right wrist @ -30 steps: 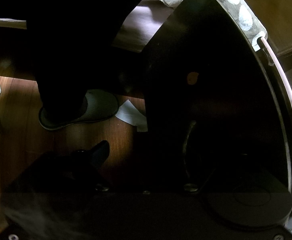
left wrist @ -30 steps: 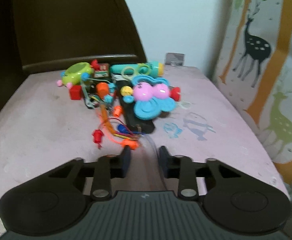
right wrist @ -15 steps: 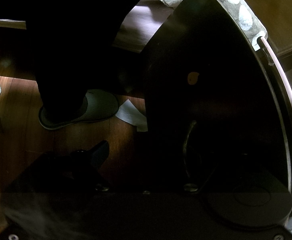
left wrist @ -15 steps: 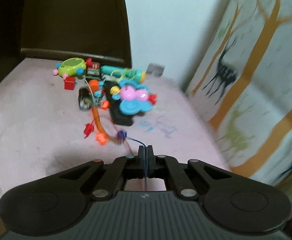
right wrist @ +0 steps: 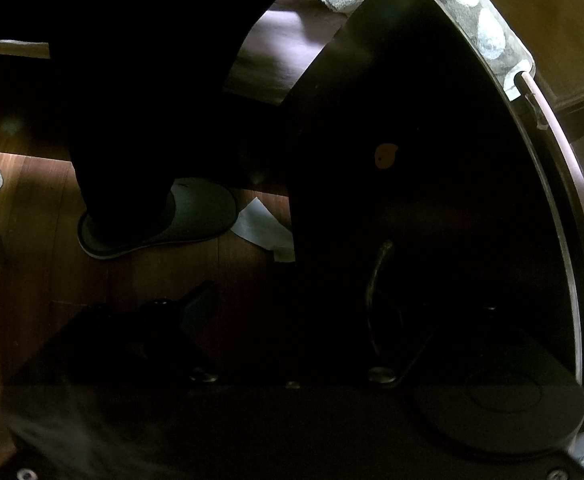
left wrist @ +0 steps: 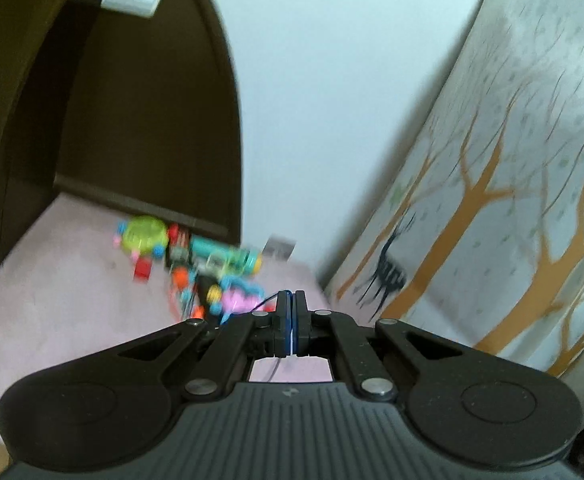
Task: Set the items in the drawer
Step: 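Lift the blue bead with the left tool and drop it into the drawer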
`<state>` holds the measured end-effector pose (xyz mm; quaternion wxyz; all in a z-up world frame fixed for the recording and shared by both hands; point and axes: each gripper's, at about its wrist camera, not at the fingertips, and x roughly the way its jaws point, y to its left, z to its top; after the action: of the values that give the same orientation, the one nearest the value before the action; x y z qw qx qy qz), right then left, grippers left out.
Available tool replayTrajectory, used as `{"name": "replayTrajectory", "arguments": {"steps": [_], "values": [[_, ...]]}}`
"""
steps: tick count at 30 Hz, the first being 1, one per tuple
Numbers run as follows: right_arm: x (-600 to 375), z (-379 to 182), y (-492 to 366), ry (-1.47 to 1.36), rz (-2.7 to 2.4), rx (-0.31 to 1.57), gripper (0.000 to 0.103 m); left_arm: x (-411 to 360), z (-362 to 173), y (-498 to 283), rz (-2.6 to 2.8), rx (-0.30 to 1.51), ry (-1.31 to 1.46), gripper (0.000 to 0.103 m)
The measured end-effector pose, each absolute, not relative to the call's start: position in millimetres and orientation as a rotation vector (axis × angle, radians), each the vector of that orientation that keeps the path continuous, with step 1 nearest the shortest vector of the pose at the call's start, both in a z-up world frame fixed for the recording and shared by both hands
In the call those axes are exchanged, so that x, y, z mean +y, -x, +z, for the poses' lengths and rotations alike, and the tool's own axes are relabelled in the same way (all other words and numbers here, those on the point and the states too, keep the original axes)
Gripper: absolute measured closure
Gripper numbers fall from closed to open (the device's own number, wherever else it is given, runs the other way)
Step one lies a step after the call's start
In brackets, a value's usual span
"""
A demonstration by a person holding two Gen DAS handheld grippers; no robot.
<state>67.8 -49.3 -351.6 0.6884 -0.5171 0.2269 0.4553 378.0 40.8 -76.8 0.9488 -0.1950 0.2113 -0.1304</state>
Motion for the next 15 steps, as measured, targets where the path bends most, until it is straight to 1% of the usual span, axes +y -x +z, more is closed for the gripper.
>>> {"name": "replayTrajectory", "arguments": {"steps": [7, 15], "values": [[-49, -352, -69, 1.160, 1.019, 0.508, 0.022, 36, -26, -355, -0.311, 0.319, 0.356, 0.103], [-49, -352, -69, 1.162, 1.017, 0.508, 0.022, 32, -3, -314, -0.346, 0.303, 0.310, 0.103]]}}
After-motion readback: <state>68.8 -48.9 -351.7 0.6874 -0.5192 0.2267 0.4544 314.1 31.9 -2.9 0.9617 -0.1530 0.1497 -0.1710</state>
